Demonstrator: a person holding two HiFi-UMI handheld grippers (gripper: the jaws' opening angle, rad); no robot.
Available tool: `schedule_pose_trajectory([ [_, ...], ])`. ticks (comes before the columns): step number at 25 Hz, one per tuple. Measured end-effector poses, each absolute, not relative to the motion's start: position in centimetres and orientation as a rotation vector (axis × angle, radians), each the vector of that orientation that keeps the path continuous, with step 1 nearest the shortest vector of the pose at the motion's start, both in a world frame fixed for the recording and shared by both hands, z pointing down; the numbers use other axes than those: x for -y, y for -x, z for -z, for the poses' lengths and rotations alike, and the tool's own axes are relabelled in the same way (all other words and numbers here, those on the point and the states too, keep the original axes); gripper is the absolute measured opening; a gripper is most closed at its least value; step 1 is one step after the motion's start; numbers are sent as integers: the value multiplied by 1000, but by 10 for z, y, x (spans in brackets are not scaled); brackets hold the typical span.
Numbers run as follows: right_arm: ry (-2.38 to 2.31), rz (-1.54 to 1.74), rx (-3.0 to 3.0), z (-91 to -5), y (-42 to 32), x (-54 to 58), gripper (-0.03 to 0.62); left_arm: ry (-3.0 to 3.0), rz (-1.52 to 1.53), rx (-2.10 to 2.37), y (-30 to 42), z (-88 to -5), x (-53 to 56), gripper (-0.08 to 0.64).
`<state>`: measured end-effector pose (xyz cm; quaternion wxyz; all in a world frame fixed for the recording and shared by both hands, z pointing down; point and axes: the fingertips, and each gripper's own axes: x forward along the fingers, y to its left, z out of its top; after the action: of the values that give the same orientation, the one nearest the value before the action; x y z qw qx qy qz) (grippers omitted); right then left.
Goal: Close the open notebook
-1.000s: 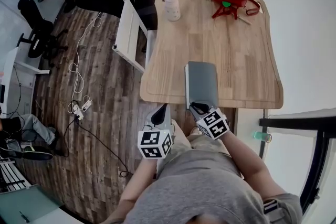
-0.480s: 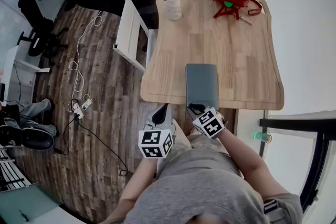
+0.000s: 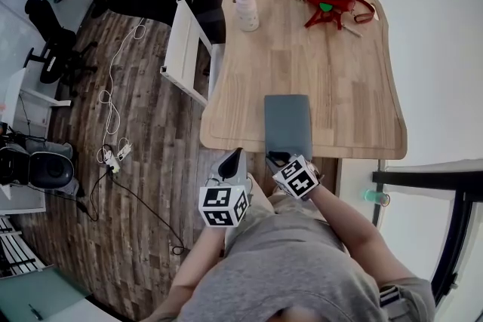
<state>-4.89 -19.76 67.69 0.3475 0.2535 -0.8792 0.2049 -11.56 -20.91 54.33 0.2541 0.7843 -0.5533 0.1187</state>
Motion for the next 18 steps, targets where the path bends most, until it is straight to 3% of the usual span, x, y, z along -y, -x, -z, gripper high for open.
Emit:
schedule_pose_trajectory([
  [3, -644, -565, 2308, -673, 51, 195, 74, -2141, -322, 1498, 113, -542, 212, 3],
  [6, -641, -636, 2340, -668, 52, 191, 149, -2148, -321, 1495, 110, -541, 213, 3],
  [18, -857, -706, 2443, -617, 21, 205, 109, -2180, -305, 1476, 94, -534, 215, 3],
])
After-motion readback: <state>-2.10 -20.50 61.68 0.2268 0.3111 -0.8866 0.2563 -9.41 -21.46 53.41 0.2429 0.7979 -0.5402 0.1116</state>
